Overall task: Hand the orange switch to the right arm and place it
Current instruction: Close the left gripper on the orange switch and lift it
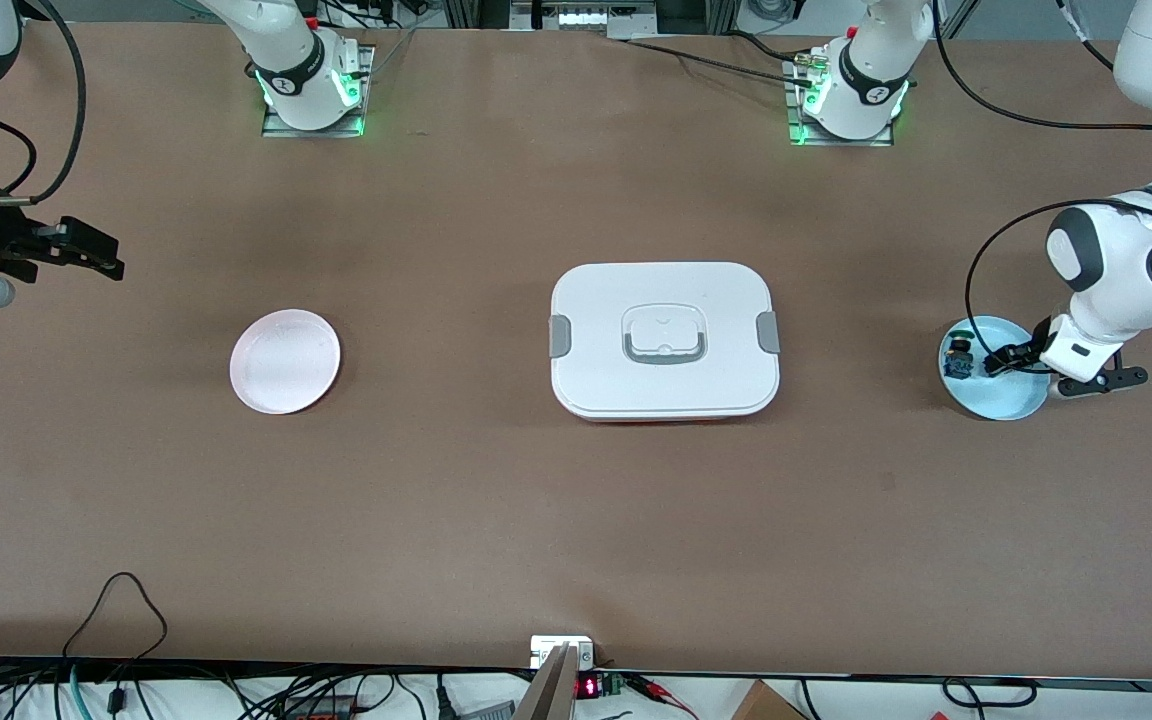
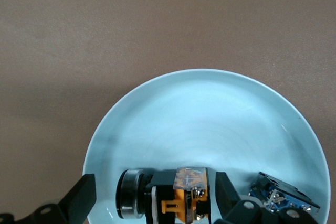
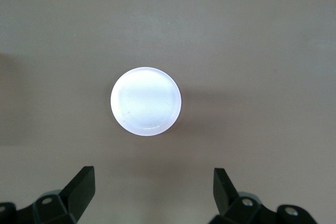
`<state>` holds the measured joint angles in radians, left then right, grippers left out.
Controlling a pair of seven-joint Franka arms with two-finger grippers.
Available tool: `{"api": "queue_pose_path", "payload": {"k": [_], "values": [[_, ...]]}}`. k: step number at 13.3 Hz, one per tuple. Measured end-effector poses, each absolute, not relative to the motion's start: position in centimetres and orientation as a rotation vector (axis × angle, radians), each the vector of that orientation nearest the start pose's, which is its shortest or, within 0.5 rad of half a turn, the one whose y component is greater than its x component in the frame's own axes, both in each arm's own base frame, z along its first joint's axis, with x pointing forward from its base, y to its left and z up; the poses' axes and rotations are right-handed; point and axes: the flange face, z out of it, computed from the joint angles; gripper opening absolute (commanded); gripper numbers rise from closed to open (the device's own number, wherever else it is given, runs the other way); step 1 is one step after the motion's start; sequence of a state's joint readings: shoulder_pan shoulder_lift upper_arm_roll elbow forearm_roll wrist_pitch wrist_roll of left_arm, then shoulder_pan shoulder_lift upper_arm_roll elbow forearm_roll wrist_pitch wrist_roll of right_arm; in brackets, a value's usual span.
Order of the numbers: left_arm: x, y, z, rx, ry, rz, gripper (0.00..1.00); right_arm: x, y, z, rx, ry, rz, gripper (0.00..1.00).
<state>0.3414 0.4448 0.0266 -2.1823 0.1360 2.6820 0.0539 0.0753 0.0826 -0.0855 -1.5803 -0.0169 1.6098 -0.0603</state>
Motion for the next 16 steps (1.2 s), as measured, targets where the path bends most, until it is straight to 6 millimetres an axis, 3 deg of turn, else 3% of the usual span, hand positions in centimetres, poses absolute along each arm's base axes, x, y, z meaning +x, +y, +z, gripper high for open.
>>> {"api": "queue_pose_path", "payload": {"k": [2,3,5,6,10,12,14,16], "values": [[52.3,20.0,18.2,-3.046,-0.298,-0.038,0.86,58.0,-0.6,57.7,-3.161,-0.081,0.084,1.0],[52.0,19.9,18.0,-3.049,-0.3,-0.028,0.74,58.0,-0.5,57.7,-3.161,-0.082,0.083,1.0],[51.9,19.8,17.5,-3.054,-0.299,-0.016,0.36,58.0,-0.5,57.8,-3.161,-0.083,0.08,1.0],[51.9,19.8,17.6,-3.054,-0.299,-0.019,0.31,58.0,-0.5,57.8,-3.161,-0.083,0.079,1.0],[52.4,19.6,17.9,-3.055,-0.285,-0.033,0.31,58.0,-0.5,57.8,-3.161,-0.083,0.079,1.0],[54.0,19.5,19.6,-3.059,-0.227,-0.027,0.31,58.0,-0.5,57.8,-3.161,-0.083,0.079,1.0],[56.7,19.9,23.5,-3.066,-0.18,0.097,0.31,58.0,-0.5,57.8,-3.161,-0.083,0.079,1.0],[59.5,18.8,29.2,-3.076,-0.143,0.252,0.31,58.0,-0.5,57.8,-3.161,-0.083,0.079,1.0]]}}
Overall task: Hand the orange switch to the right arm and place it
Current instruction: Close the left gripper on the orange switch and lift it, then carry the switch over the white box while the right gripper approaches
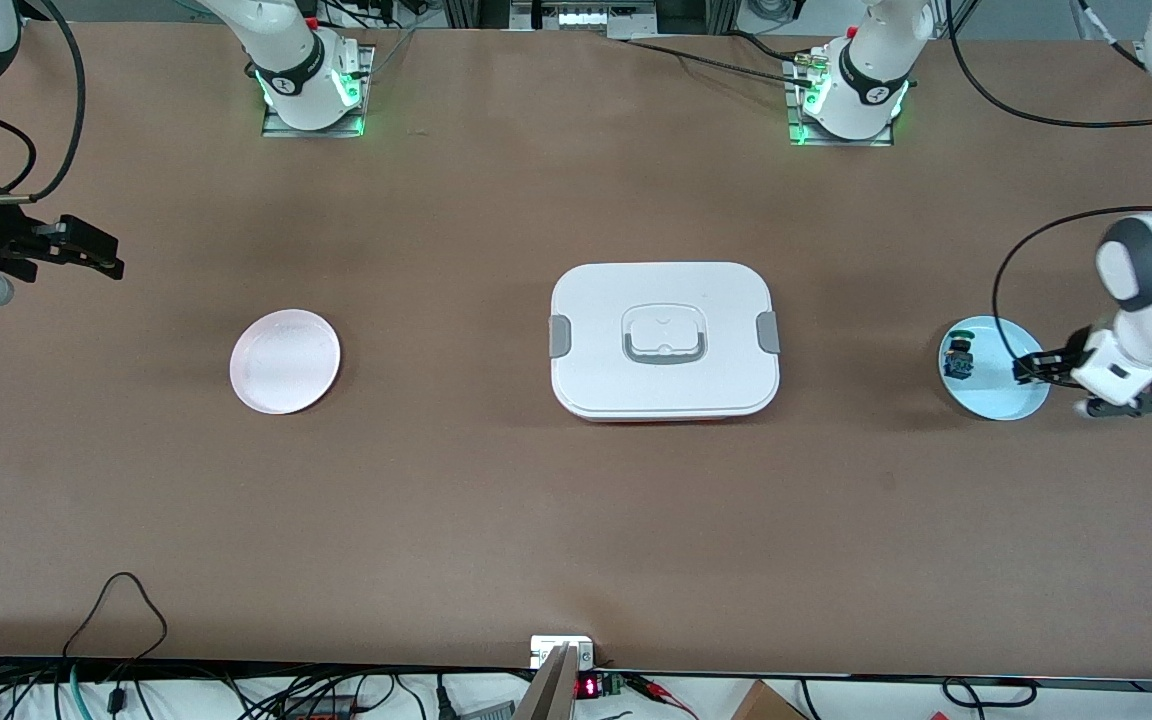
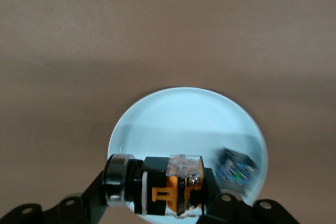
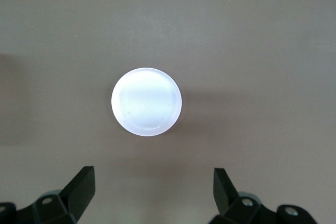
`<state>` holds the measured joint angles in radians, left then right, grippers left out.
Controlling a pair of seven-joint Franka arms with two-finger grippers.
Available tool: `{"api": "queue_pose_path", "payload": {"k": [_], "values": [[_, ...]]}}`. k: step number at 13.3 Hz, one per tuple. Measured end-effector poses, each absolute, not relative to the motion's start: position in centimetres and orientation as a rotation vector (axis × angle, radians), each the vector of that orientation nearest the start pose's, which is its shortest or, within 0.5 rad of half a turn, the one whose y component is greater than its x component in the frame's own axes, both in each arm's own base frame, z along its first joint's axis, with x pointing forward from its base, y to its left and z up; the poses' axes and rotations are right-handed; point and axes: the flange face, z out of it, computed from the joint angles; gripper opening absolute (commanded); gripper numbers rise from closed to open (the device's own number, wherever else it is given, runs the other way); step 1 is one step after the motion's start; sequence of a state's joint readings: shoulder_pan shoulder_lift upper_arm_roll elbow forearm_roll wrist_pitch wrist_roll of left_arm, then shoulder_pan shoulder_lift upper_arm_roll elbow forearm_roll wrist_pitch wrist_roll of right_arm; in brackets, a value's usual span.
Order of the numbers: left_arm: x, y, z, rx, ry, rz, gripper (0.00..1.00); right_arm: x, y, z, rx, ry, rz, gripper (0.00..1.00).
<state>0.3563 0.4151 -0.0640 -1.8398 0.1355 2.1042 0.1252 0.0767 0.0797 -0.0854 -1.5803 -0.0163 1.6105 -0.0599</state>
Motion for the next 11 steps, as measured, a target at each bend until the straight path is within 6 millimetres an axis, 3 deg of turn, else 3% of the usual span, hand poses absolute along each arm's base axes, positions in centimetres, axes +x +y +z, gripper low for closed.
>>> {"api": "queue_pose_path", "payload": {"k": [3,5,7,11], "values": [[61.5,14.6,36.1,-3.139,-0.094,0.47,0.32,58.0,-0.5,57.8,-3.161,-0.082,0.079,1.0],[61.6,11.2,38.0,-3.179,-0.034,0.588,0.37,58.0,-0.5,57.8,-3.161,-0.082,0.079,1.0],[61.8,8.1,37.7,-3.228,0.13,0.641,0.32,58.0,-0.5,57.8,-3.161,-0.081,0.079,1.0],[62.5,0.2,35.7,-3.35,0.813,0.635,0.29,58.0,-0.5,57.8,-3.161,-0.08,0.079,1.0]]}}
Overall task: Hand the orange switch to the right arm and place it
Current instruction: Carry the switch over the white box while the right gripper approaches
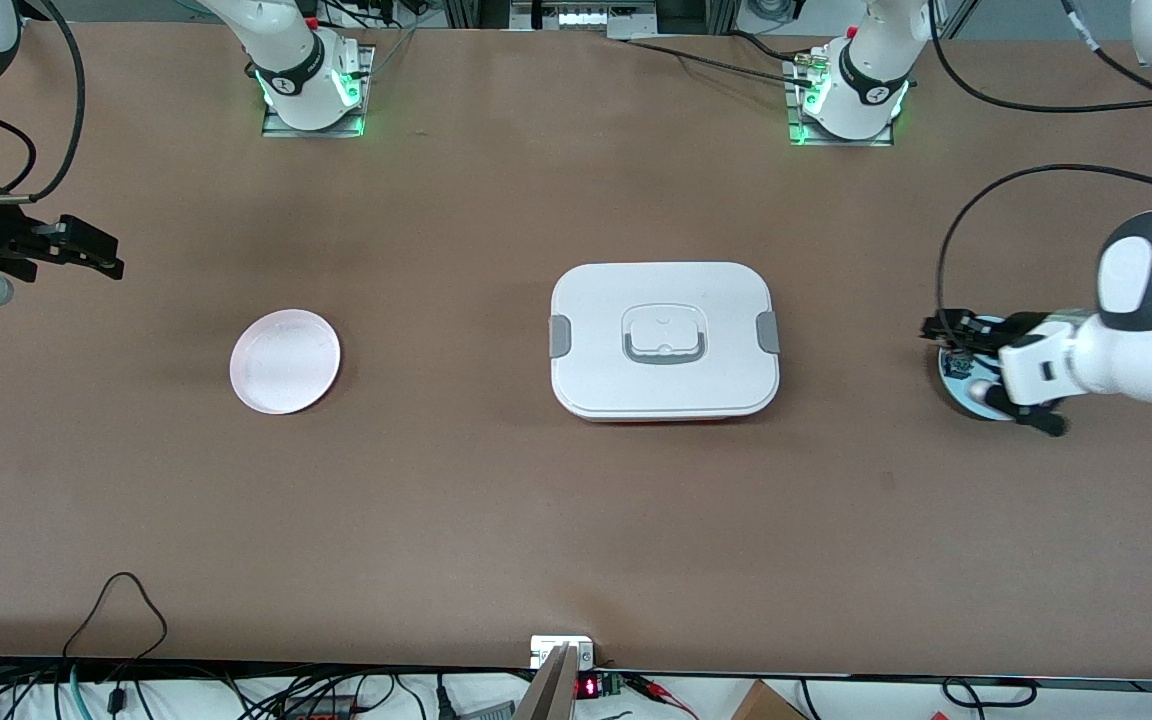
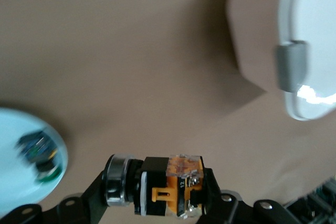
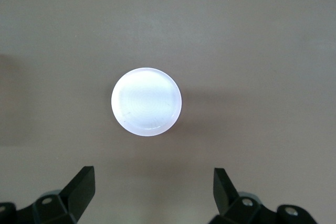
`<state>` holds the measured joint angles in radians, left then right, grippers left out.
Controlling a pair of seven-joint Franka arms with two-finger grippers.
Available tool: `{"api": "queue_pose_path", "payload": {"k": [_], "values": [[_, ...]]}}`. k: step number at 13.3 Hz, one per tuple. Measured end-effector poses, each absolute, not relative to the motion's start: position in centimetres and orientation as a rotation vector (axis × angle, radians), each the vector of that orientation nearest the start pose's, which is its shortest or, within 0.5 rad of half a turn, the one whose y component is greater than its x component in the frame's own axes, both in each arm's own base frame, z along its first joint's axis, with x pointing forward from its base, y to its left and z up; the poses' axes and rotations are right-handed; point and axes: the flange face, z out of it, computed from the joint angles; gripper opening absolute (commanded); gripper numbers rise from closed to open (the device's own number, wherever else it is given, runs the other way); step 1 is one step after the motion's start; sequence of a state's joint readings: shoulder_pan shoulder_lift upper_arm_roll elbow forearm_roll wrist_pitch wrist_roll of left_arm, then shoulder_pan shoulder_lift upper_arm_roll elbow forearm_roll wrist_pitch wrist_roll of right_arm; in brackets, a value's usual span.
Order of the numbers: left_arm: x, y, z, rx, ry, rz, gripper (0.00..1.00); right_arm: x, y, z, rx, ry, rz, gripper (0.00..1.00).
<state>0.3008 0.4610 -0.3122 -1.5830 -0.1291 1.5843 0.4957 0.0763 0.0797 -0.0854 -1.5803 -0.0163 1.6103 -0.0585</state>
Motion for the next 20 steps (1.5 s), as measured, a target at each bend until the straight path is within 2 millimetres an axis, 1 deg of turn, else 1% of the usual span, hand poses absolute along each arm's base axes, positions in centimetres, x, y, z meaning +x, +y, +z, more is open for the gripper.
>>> {"api": "queue_pose_path", "payload": {"k": [1,2,3,5,6,7,9,10,12,13,14,16,18,19,20], "values": [[62.9,-1.4,35.1,-3.39,1.013,0.578,0.28,58.0,-0.5,57.8,-3.161,-0.08,0.079,1.0],[63.4,-2.8,34.4,-3.416,1.235,0.473,0.26,58.0,-0.5,57.8,-3.161,-0.08,0.08,1.0],[63.9,-4.1,33.8,-3.425,1.444,0.355,0.22,58.0,-0.5,57.8,-3.161,-0.08,0.08,1.0],[64.6,-7.1,32.8,-3.4,1.824,0.091,0.15,58.0,-0.5,57.8,-3.161,-0.079,0.081,1.0],[64.8,-8.9,32.7,-3.358,2.001,-0.062,0.14,58.0,-0.5,57.8,-3.161,-0.079,0.081,1.0],[65.1,-11.0,33.2,-3.302,2.161,-0.238,0.13,58.0,-0.6,57.8,-3.161,-0.078,0.081,1.0],[65.3,-15.0,34.8,-3.19,2.384,-0.565,0.11,58.0,-0.5,57.8,-3.161,-0.079,0.081,1.0],[65.3,-17.0,35.6,-3.121,2.482,-0.749,0.08,58.0,-0.5,57.8,-3.16,-0.079,0.082,1.0],[65.1,-21.5,36.6,-2.895,2.668,-1.218,0.07,57.9,0.2,57.7,-3.127,-0.085,0.092,1.0],[64.8,-23.5,36.9,-2.804,2.721,-1.397,0.05,57.8,0.9,57.7,-3.076,-0.085,0.094,1.0],[64.5,-25.2,37.2,-2.748,2.742,-1.516,0.04,57.8,1.7,57.7,-3.016,-0.083,0.098,1.0],[63.9,-28.6,38.1,-2.693,2.721,-1.66,0.03,57.4,3.4,57.8,-2.875,-0.078,0.134,1.0],[62.9,-32.3,39.9,-2.664,2.657,-1.777,0.03,57.2,5.0,58.1,-2.733,-0.088,0.151,1.0],[62.4,-33.8,40.6,-2.67,2.619,-1.828,0.03,57.1,5.7,58.0,-2.668,-0.111,0.162,1.0],[62.1,-34.7,41.0,-2.692,2.57,-1.873,0.03,57.1,6.4,57.8,-2.609,-0.125,0.176,1.0]]}}
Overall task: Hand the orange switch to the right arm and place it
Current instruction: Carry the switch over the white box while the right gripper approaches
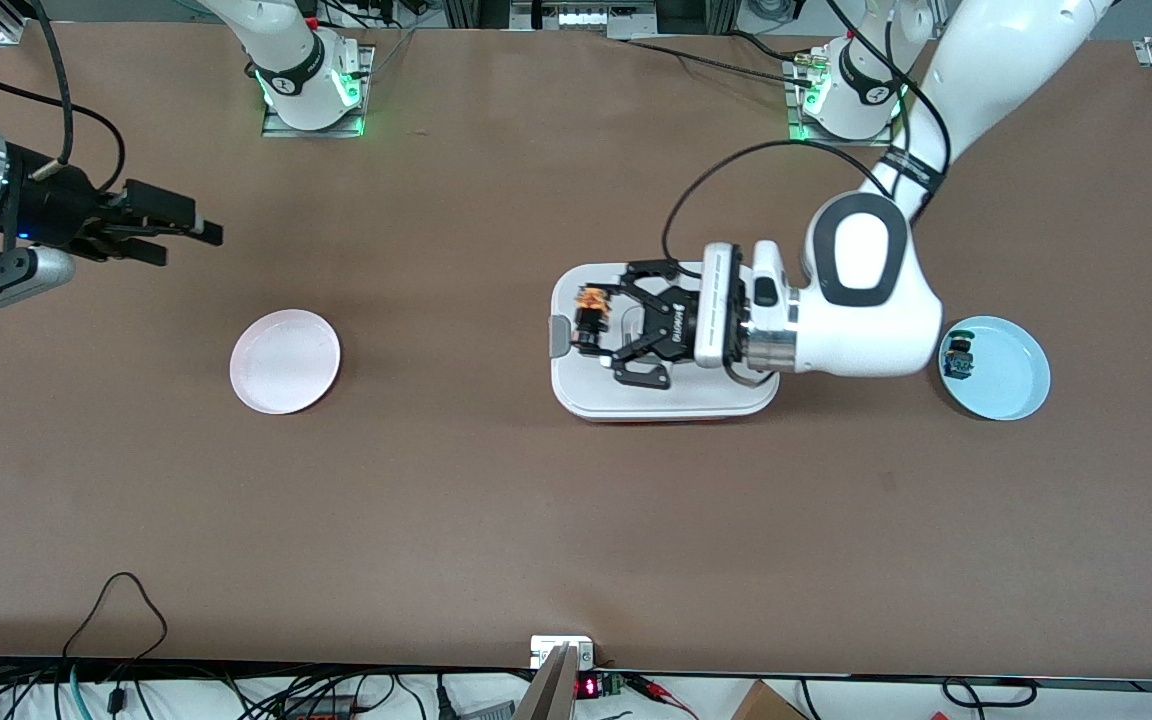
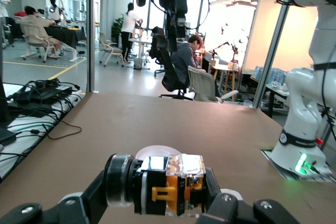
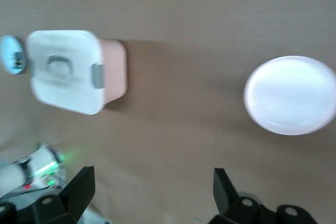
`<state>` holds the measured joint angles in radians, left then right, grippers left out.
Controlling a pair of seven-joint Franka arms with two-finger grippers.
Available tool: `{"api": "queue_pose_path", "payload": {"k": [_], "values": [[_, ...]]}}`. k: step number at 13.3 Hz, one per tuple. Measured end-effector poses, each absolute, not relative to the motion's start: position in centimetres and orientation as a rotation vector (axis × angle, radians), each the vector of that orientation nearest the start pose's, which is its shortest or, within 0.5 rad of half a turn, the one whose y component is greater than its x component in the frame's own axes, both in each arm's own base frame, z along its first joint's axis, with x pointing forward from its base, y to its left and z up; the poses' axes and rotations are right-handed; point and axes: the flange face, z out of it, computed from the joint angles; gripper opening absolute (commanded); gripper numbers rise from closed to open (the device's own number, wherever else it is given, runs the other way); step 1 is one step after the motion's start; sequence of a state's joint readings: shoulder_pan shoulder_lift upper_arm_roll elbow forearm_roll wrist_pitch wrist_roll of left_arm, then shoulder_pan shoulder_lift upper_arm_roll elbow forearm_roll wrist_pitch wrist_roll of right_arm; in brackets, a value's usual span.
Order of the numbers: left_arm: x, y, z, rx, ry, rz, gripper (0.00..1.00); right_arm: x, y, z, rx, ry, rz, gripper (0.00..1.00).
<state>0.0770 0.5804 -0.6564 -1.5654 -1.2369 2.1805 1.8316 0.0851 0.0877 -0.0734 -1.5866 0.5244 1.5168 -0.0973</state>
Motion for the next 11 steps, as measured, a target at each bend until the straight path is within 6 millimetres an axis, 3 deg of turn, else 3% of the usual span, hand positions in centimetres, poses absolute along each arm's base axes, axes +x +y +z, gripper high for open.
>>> {"api": "queue_pose_path", "payload": {"k": [2,7,11], "values": [[61.8,-35.5,41.1,1.375,-1.276,0.965,0.03,57.4,8.2,57.1,-2.501,-0.135,0.202,1.0],[62.0,-35.3,41.0,1.367,-1.291,0.987,0.03,58.1,14.6,54.9,-2.284,-0.137,0.236,1.0],[62.0,-35.3,41.0,1.365,-1.294,0.99,0.03,58.0,17.2,51.6,-2.114,-0.043,0.272,1.0]]}}
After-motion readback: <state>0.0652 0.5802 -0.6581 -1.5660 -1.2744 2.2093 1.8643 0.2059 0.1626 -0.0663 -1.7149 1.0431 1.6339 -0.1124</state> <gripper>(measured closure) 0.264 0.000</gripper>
